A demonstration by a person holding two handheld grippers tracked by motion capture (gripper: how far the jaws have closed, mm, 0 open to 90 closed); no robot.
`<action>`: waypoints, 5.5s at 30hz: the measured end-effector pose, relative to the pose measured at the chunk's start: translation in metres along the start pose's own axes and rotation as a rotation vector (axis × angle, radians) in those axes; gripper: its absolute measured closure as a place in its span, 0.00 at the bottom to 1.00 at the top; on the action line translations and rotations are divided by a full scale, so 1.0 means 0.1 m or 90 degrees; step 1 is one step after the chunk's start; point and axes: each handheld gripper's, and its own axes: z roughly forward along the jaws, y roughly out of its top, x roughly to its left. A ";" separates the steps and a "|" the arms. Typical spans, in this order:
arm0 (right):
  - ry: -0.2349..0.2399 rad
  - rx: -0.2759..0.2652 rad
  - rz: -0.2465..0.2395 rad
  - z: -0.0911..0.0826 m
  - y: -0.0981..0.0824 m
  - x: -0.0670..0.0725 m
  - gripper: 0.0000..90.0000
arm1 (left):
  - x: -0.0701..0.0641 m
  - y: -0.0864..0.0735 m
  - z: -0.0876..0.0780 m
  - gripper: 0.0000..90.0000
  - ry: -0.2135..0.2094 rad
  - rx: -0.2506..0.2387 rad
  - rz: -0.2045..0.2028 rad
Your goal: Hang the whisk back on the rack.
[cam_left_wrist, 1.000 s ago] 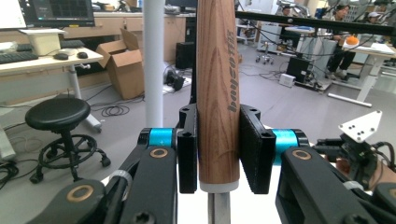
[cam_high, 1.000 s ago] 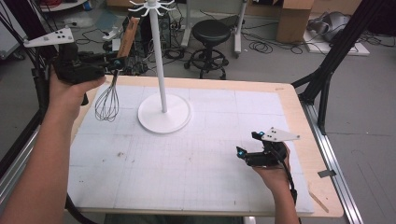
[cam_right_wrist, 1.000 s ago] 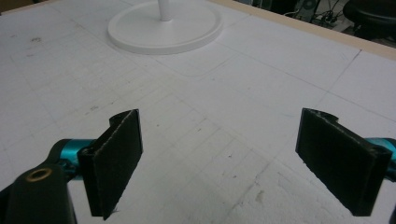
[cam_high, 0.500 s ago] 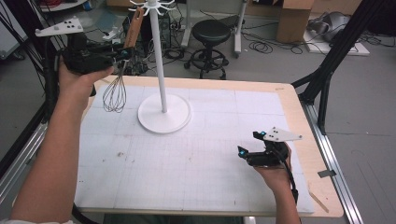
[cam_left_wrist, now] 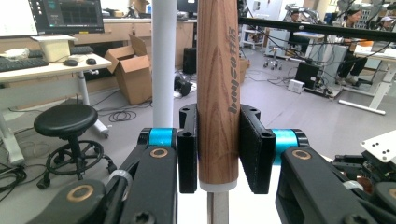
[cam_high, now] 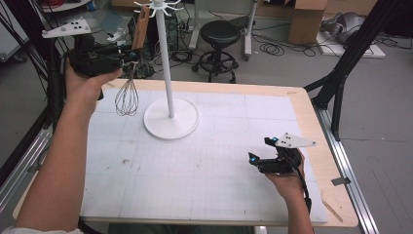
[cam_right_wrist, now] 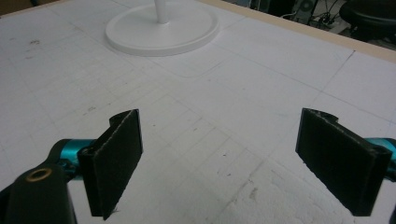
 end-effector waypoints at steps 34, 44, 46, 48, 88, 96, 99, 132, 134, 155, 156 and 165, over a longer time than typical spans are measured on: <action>-0.003 -0.002 0.007 -0.02 -0.02 -0.03 0.15 | 0.06 -0.09 0.30 0.78 0.018 0.053 -0.008; -0.002 -0.003 0.008 -0.03 -0.02 -0.04 0.15 | 0.05 -0.13 0.26 0.55 0.082 0.102 -0.004; -0.004 -0.001 0.006 -0.03 -0.02 -0.04 0.15 | 0.03 -0.15 0.24 0.47 0.090 0.115 -0.003; -0.001 -0.001 0.006 -0.02 -0.02 -0.02 0.15 | -0.01 -0.17 0.21 0.42 0.102 0.124 0.005; -0.006 -0.003 0.002 -0.06 0.01 -0.01 0.15 | -0.41 -0.70 -0.11 0.13 0.045 0.154 -0.020; -0.006 0.005 0.004 -0.04 0.00 0.01 0.15 | -0.44 -0.89 -0.16 0.13 0.037 0.157 -0.019; -0.005 0.004 0.004 -0.05 0.00 0.01 0.15 | -0.45 -1.00 -0.17 0.13 0.033 0.160 -0.025; -0.001 0.034 -0.008 0.06 -0.02 0.05 0.15 | -0.62 -1.99 -0.06 0.07 -0.036 0.195 -0.036; -0.002 0.036 -0.012 0.07 -0.02 0.05 0.15 | -0.63 -2.00 -0.04 0.07 -0.042 0.199 -0.036; -0.002 0.045 -0.020 0.09 -0.02 0.07 0.15 | -0.60 -2.06 -0.06 0.07 -0.056 0.195 -0.052; -0.001 0.044 -0.019 0.08 -0.02 0.08 0.15 | -0.60 -2.06 -0.06 0.07 -0.055 0.195 -0.052; 0.002 0.047 -0.019 0.09 -0.03 0.07 0.15 | -0.58 -2.08 -0.06 0.07 -0.049 0.196 -0.056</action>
